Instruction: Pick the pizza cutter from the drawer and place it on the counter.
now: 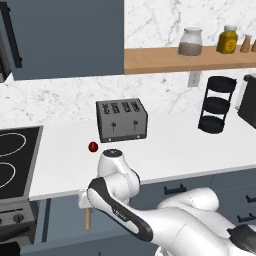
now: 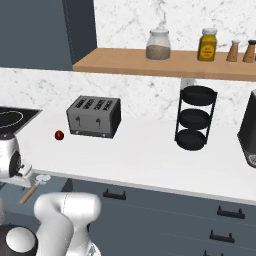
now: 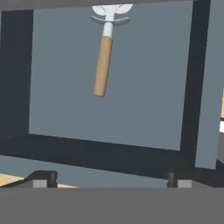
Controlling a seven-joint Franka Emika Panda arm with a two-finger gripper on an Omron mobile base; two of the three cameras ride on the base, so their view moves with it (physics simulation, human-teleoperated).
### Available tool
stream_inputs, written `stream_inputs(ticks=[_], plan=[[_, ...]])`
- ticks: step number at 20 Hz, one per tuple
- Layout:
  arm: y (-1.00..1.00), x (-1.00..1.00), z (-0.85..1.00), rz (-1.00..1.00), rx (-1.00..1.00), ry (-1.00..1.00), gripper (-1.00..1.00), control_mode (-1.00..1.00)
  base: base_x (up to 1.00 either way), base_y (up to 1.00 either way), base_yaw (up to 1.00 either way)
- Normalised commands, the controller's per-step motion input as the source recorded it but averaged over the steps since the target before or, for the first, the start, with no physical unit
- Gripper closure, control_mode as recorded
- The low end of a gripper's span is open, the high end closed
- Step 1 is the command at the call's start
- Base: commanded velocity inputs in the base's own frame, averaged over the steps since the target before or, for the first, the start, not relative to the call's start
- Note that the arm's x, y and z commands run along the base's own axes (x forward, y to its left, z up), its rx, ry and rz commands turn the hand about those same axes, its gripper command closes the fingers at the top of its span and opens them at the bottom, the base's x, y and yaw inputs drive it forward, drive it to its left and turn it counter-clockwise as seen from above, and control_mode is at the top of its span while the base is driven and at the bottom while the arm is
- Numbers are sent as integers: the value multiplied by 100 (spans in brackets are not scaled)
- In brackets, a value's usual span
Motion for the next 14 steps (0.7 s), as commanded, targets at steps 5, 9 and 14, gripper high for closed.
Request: stream_inputs(ticks=[5,9,14], plan=[[61,12,-37,0,0,18,-100,-100,0,0,0],[28,19,-25,-1,-3,4,-100,-100,0,0,0],[10,29,-29,-6,-9,0,-100,-100,0,0,0]])
